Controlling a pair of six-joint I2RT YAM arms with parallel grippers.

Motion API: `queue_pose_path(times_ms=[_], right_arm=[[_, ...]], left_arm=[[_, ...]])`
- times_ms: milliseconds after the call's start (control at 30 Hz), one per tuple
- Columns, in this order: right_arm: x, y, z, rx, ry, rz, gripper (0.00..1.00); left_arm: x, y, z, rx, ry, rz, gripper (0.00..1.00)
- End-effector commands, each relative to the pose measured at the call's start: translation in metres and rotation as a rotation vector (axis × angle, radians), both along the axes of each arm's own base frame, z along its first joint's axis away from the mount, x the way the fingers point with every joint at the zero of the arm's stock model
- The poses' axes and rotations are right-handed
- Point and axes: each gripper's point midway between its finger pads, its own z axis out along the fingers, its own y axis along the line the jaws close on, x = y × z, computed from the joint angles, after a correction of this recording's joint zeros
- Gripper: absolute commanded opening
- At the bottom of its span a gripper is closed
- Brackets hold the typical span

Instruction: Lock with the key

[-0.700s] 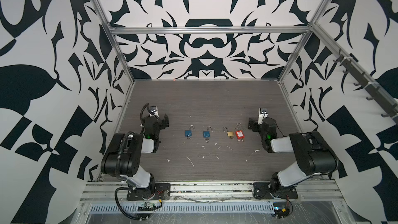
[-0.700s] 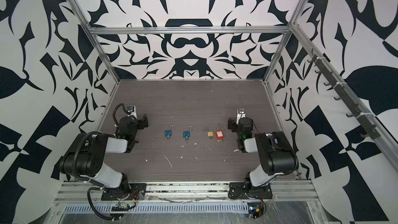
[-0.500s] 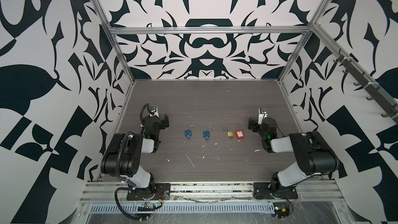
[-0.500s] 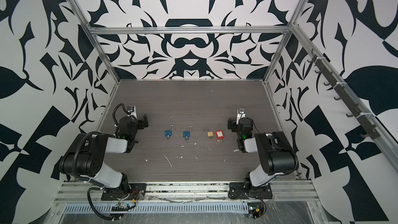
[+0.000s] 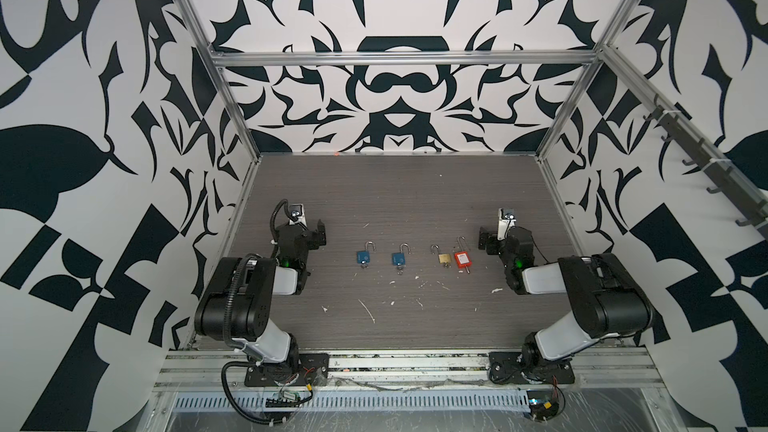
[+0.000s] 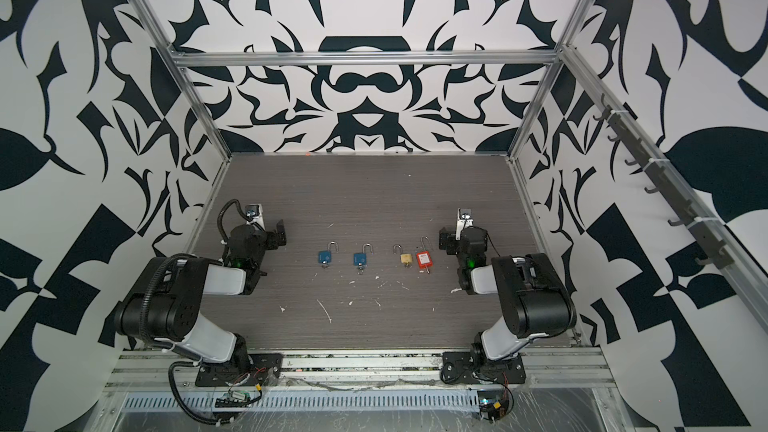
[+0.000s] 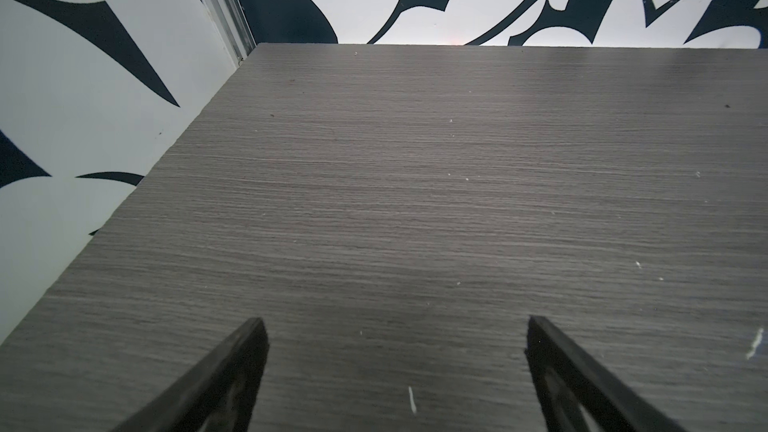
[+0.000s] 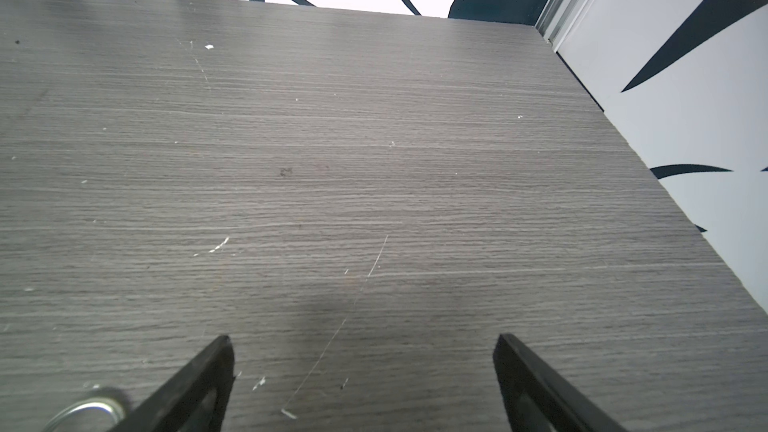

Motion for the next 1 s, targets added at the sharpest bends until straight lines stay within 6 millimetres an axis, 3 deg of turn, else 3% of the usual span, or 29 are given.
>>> queue_pose_path(times_ms=[0,333,433,500,600,633,733,867,967], right_arm=[[0.009,0.001,0.018,0.004,-0.056,0.005,0.99],[0.008,0.0,0.017,0.007,-0.053,0.001,0.99],[0.01,-0.004,0.028,-0.001,-0.077,-0.033,0.99],[0.008,-0.011,0.044,-0.035,-0.058,-0.096,1.0],[0.003,-0.018,0.084,-0.07,-0.047,-0.237,1.0],[0.003,-0.014,0.095,-0.013,-0.013,-0.246,1.0],[0.001,-0.004,0.11,0.092,0.091,-0.251,1.0],[-0.024,0.013,0.111,0.17,0.241,-0.219,0.99],[-0.05,0.037,0.099,0.227,0.323,-0.113,0.91]], left_arm=[[0.003,-0.001,0.005,-0.001,-0.016,-0.007,1.0],[0.003,-0.001,0.005,-0.001,-0.016,-0.006,1.0],[0.002,-0.001,0.009,-0.002,-0.031,-0.007,1.0],[0.003,-0.007,0.028,0.039,-0.01,-0.008,0.99],[-0.002,-0.006,0.07,0.076,0.022,0.067,0.99],[-0.007,-0.009,0.089,0.051,-0.025,0.059,0.99],[-0.023,-0.016,0.111,-0.171,-0.071,0.072,0.99],[-0.052,-0.042,0.106,-0.477,0.094,0.031,0.99],[-0.073,-0.087,0.097,-0.621,0.208,-0.187,0.99]])
